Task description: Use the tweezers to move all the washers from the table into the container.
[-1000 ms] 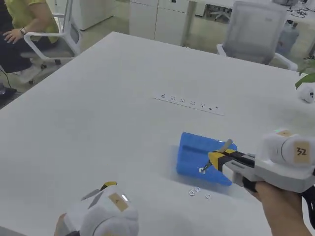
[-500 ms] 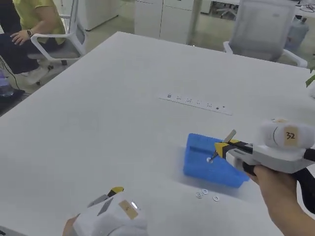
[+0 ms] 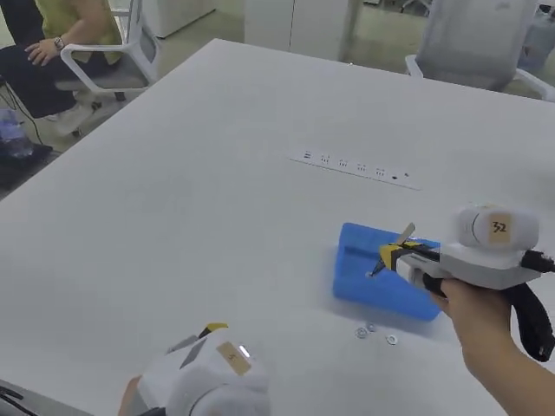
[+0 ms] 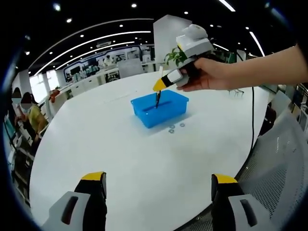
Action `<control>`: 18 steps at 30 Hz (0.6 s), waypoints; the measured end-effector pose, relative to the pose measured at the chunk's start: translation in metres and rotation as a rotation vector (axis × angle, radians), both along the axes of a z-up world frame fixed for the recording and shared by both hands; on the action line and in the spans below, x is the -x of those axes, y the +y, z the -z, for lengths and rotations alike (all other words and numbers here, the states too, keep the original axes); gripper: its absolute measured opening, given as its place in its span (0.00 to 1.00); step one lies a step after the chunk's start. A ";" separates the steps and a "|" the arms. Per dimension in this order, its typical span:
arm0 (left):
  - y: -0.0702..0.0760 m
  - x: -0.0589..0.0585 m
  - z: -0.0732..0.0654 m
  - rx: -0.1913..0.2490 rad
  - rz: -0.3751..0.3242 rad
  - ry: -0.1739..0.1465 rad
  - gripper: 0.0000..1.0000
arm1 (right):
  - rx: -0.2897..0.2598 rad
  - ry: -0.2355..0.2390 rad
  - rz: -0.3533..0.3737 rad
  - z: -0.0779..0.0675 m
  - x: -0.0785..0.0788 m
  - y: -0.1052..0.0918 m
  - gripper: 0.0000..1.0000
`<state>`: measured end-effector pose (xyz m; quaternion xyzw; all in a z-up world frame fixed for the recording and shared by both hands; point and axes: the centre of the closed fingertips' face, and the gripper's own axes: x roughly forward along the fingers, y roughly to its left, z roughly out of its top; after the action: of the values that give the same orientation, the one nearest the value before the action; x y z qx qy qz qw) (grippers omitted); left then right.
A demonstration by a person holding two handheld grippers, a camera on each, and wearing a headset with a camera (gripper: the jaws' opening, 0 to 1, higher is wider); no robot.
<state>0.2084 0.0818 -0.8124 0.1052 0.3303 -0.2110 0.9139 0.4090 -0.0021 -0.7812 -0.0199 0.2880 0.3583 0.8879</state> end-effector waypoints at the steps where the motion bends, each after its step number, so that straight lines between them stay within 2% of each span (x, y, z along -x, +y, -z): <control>1: 0.000 0.000 0.000 -0.002 -0.001 0.002 0.93 | 0.010 -0.005 0.001 0.002 -0.002 -0.001 0.02; 5: 0.002 0.000 0.001 -0.007 -0.007 0.001 0.92 | 0.055 -0.024 -0.011 0.006 -0.004 -0.001 0.02; 18: 0.001 0.000 0.002 -0.016 -0.002 0.010 0.91 | 0.108 -0.016 -0.036 0.026 -0.005 0.005 0.03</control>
<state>0.2081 0.0832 -0.8148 0.1111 0.3368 -0.2078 0.9116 0.4140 0.0028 -0.8067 -0.0758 0.2995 0.3579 0.8812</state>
